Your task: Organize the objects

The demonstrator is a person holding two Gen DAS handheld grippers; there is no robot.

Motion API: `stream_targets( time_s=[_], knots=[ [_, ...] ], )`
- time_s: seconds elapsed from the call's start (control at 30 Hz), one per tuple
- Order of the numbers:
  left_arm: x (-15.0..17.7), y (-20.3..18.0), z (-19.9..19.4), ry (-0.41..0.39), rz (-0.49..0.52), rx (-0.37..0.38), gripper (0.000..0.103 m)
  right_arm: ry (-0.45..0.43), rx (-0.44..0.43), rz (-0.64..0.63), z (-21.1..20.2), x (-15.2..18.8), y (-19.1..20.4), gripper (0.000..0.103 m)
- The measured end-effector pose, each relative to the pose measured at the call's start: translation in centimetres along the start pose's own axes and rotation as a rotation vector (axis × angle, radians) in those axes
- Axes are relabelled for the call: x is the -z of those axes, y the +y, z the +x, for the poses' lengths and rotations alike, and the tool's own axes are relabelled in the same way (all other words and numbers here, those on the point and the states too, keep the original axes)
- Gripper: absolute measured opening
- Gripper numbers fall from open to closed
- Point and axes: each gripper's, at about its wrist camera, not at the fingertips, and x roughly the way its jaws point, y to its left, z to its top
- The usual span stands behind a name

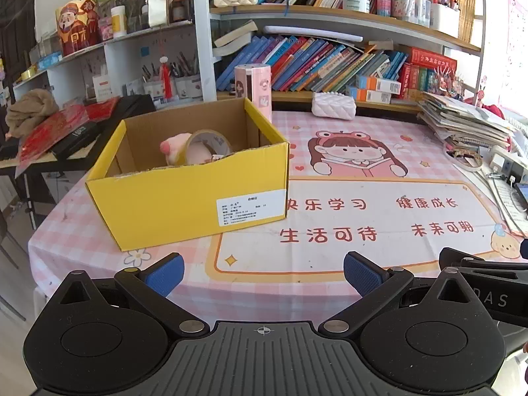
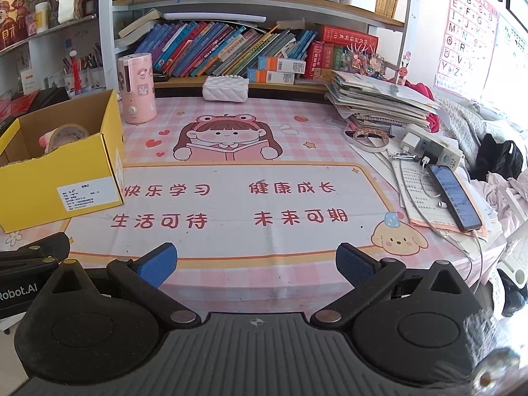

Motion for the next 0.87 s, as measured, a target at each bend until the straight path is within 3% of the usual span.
stream_targets(
  time_s=[0.87],
  knots=[
    [-0.28,0.17,0.98,0.022,-0.011,0.014,0.103,0.022,0.004,-0.005,0.80,-0.14,0.09,0.103]
  ],
)
